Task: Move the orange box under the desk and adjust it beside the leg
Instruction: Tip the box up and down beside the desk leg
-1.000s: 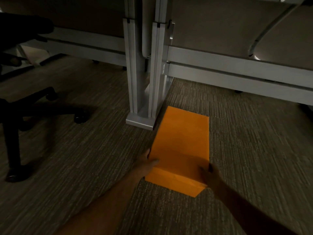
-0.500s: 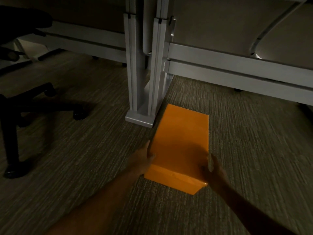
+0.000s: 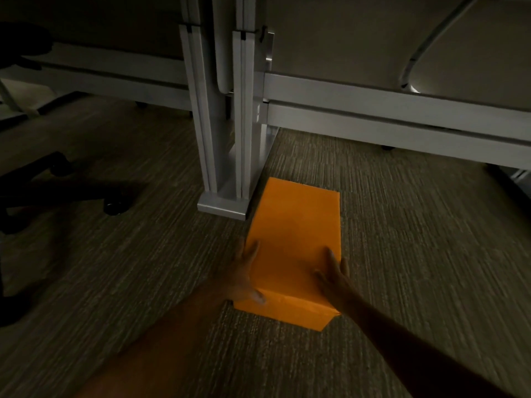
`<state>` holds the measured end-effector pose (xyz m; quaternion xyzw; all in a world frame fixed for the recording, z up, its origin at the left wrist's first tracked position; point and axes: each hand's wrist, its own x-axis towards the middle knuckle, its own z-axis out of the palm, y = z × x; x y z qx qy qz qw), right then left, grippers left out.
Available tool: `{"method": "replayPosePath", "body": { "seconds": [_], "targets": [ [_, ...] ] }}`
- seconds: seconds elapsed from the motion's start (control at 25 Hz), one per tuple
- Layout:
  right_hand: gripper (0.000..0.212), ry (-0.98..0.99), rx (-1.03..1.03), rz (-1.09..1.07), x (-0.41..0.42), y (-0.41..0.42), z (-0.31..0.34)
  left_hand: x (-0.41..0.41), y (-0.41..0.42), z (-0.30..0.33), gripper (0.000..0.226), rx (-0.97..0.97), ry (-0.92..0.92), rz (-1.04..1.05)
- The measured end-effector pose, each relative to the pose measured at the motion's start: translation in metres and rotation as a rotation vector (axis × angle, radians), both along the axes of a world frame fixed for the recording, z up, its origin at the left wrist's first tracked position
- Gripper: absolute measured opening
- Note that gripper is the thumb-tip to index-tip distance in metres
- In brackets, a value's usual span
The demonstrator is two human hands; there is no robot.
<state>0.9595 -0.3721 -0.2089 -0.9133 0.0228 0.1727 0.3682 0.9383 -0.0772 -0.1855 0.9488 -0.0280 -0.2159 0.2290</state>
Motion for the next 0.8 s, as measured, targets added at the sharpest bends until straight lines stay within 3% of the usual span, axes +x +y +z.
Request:
{"method": "replayPosePath", "body": {
  "seconds": [0.28,0.4,0.48,0.64,0.8],
  "targets": [
    [0.095,-0.058,0.169,-0.069,-0.003,-0.001,-0.008,-0.001,0.001,-0.010,0.157,-0.055,-0.033,0.041],
    [0.115,0.010,0.457,-0.161,-0.021,-0.003,-0.006,-0.003,-0.001,-0.009,0.155,-0.055,-0.051,0.053],
    [0.110,0.119,0.634,-0.270,-0.035,-0.004,-0.006,-0.005,-0.002,-0.009,0.153,-0.088,-0.039,0.092],
    [0.091,0.220,0.606,-0.237,-0.037,-0.002,0.007,-0.011,-0.002,-0.008,0.149,-0.222,-0.017,0.184],
    [0.082,0.190,0.549,-0.193,-0.027,-0.001,0.016,-0.002,-0.003,0.003,0.146,-0.252,-0.026,0.193]
  ]
}}
